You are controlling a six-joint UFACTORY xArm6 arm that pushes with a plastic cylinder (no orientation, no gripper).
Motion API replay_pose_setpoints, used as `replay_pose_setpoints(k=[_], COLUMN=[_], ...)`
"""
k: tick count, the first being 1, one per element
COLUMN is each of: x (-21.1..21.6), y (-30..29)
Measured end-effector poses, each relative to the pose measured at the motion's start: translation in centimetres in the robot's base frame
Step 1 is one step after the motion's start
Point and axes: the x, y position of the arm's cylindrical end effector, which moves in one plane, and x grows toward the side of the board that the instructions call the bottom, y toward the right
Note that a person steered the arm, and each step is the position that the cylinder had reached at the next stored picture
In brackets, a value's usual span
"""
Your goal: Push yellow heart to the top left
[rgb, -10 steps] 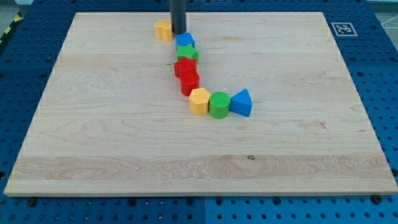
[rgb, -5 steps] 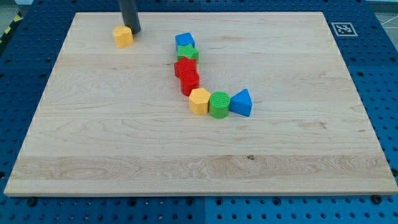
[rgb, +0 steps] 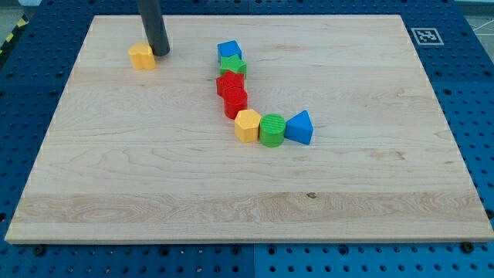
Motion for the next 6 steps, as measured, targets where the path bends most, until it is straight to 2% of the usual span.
replay_pose_setpoints(k=[3, 4, 6], x=[6.8, 5.0, -1.9], y=[-0.1, -1.9, -4.5])
